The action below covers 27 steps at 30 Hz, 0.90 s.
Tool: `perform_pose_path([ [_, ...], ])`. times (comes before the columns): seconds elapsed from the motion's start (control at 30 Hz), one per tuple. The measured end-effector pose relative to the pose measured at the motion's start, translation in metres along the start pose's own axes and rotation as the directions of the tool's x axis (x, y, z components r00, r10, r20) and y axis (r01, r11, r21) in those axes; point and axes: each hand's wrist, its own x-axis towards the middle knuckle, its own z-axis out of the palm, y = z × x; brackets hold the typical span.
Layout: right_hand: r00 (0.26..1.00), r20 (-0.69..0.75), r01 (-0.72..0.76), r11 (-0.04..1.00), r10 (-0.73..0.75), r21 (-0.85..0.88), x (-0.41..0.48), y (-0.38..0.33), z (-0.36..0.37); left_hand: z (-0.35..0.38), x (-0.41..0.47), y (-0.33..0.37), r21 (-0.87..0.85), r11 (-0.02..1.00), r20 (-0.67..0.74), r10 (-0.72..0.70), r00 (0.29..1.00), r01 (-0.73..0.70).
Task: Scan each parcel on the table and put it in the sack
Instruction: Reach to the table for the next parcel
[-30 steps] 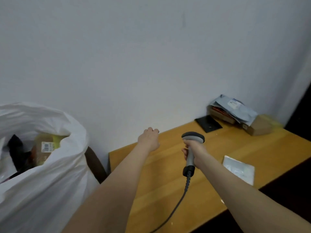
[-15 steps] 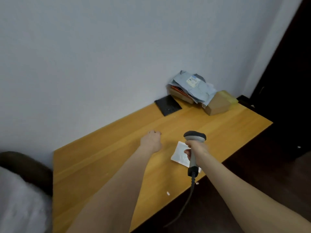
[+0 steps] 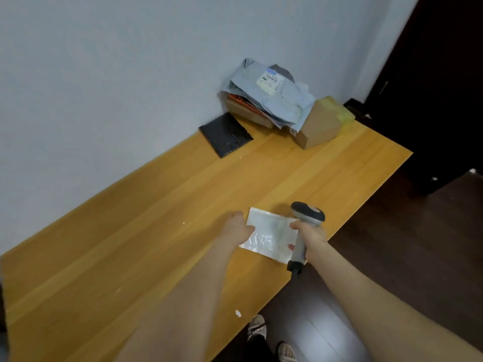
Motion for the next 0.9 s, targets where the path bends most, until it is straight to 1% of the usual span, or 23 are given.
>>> perform_pose_path([
  [0.07, 1.0, 0.009, -0.029, 0.999, 0.029, -0.021, 0.011, 0.002, 0.006, 0.006, 0.016, -0.001, -0.057, 0.998, 0.025, -0.027, 0.999, 0.028],
  [0.13, 0.998, 0.024, -0.052, 0.998, 0.053, -0.025, 0.017, 0.002, 0.012, 0.006, 0.027, -0.004, -0.064, 0.997, 0.053, -0.029, 0.998, 0.033],
  [0.17, 0.998, 0.025, -0.058, 0.998, 0.058, -0.02, 0.019, 0.002, 0.016, 0.005, 0.031, -0.006, -0.066, 0.997, 0.054, -0.024, 0.998, 0.027],
  [0.23, 0.998, 0.03, -0.051, 0.999, 0.051, 0.004, 0.02, -0.001, 0.024, -0.005, 0.037, -0.009, -0.129, 0.991, 0.019, -0.021, 1.0, 0.023],
  [0.33, 0.998, 0.057, -0.014, 0.999, 0.011, 0.042, 0.015, -0.015, 0.039, -0.035, 0.037, -0.007, -0.201, 0.978, -0.164, 0.024, 0.986, -0.057],
  [0.43, 0.992, 0.097, 0.073, 0.995, -0.08, 0.073, 0.002, -0.036, 0.059, -0.078, 0.026, 0.002, -0.233, 0.952, -0.352, 0.108, 0.93, -0.199],
  [0.47, 0.986, 0.121, 0.106, 0.991, -0.116, 0.085, -0.005, -0.046, 0.068, -0.094, 0.02, 0.004, -0.197, 0.948, -0.398, 0.157, 0.904, -0.251],
  [0.5, 0.981, 0.131, 0.128, 0.987, -0.141, 0.099, -0.009, -0.054, 0.074, -0.104, 0.016, 0.006, -0.122, 0.945, -0.422, 0.228, 0.877, -0.304],
  [0.53, 0.976, 0.139, 0.15, 0.982, -0.166, 0.115, -0.015, -0.064, 0.081, -0.115, 0.011, 0.008, -0.005, 0.935, -0.446, 0.316, 0.837, -0.356],
  [0.57, 0.971, 0.15, 0.168, 0.977, -0.187, 0.129, -0.022, -0.073, 0.087, -0.124, 0.005, 0.008, 0.131, 0.909, -0.461, 0.41, 0.787, -0.396],
  [0.63, 0.962, 0.165, 0.199, 0.972, -0.218, 0.129, -0.034, -0.09, 0.098, -0.135, -0.008, 0.008, 0.357, 0.814, -0.471, 0.581, 0.664, -0.459],
  [0.7, 0.959, 0.17, 0.215, 0.973, -0.226, 0.08, -0.043, -0.102, 0.107, -0.141, -0.021, 0.009, 0.465, 0.738, -0.471, 0.674, 0.569, -0.488],
  [0.77, 0.963, 0.152, 0.228, 0.974, -0.224, -0.01, -0.05, -0.11, 0.114, -0.146, -0.033, 0.008, 0.515, 0.695, -0.453, 0.717, 0.53, -0.501],
  [0.8, 0.962, 0.14, 0.244, 0.968, -0.233, -0.063, -0.053, -0.114, 0.117, -0.15, -0.037, 0.006, 0.533, 0.68, -0.428, 0.73, 0.533, -0.503],
  [0.83, 0.959, 0.131, 0.263, 0.959, -0.25, -0.103, -0.057, -0.117, 0.119, -0.154, -0.04, 0.002, 0.537, 0.682, -0.397, 0.723, 0.565, -0.496],
  [0.87, 0.954, 0.127, 0.286, 0.95, -0.271, -0.126, -0.062, -0.12, 0.121, -0.159, -0.042, -0.003, 0.515, 0.713, -0.369, 0.686, 0.627, -0.477],
  [0.9, 0.947, 0.133, 0.311, 0.94, -0.294, -0.137, -0.066, -0.123, 0.123, -0.163, -0.044, -0.009, 0.455, 0.772, -0.364, 0.616, 0.698, -0.444],
])
